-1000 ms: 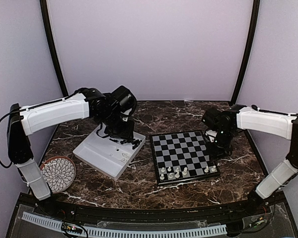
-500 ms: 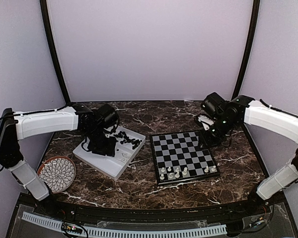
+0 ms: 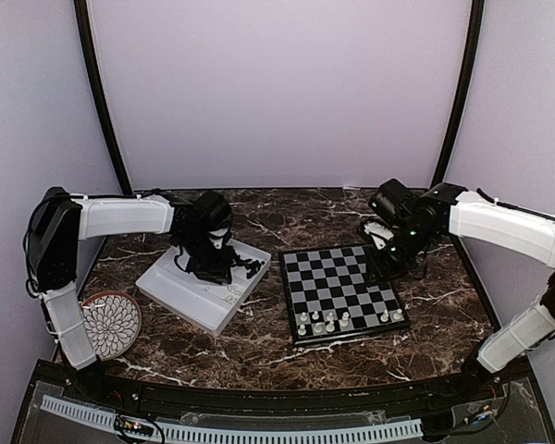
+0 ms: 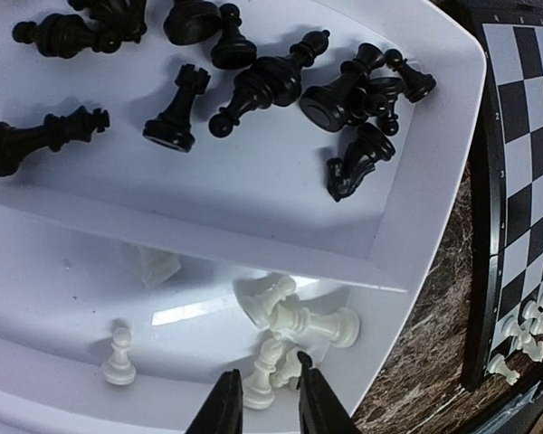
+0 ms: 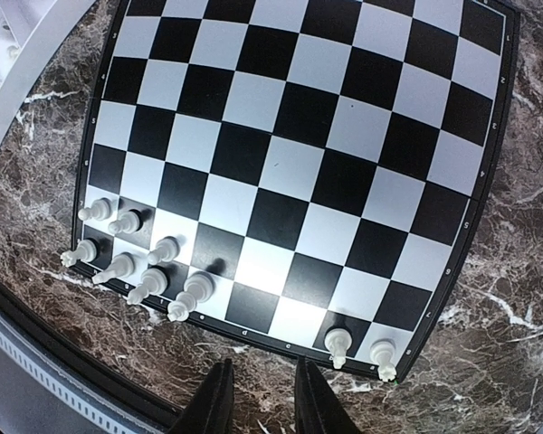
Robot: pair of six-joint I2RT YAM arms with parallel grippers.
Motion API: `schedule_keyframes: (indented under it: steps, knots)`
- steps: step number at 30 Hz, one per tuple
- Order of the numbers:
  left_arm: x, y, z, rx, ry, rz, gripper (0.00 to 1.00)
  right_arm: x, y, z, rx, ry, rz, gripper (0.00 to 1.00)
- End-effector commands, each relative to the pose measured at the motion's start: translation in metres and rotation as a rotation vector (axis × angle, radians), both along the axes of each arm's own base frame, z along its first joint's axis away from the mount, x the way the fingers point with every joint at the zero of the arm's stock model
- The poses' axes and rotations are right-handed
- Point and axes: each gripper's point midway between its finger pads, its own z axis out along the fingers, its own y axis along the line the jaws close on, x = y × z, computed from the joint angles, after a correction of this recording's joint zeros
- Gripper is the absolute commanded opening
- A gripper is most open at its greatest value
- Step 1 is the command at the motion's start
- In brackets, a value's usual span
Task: Set up the chess pieces on the board
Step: Pick up the pawn from the storage box.
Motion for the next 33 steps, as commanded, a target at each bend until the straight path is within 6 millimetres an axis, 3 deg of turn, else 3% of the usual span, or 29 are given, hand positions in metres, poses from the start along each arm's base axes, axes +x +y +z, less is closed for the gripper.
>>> schedule_keyframes:
  steps: [1, 14, 19, 23, 33]
  knots:
    - [0.008, -0.013, 0.002, -0.066, 0.022, 0.012, 0.23, -0.003, -0.001, 0.006, 0.016, -0.026, -0.004, 0.25]
    - [0.021, -0.004, -0.023, -0.049, 0.056, 0.069, 0.18, -0.004, -0.001, 0.005, 0.004, -0.007, 0.003, 0.25]
    - [0.016, -0.007, -0.031, -0.070, 0.092, 0.064, 0.15, 0.000, 0.004, 0.007, 0.002, -0.005, 0.015, 0.25]
    - [0.008, -0.007, -0.031, -0.086, 0.116, 0.069, 0.19, 0.006, 0.010, 0.008, 0.008, -0.007, 0.026, 0.25]
    - [-0.008, 0.002, -0.039, -0.074, 0.158, 0.090, 0.18, 0.022, 0.040, 0.010, 0.052, -0.020, 0.054, 0.25]
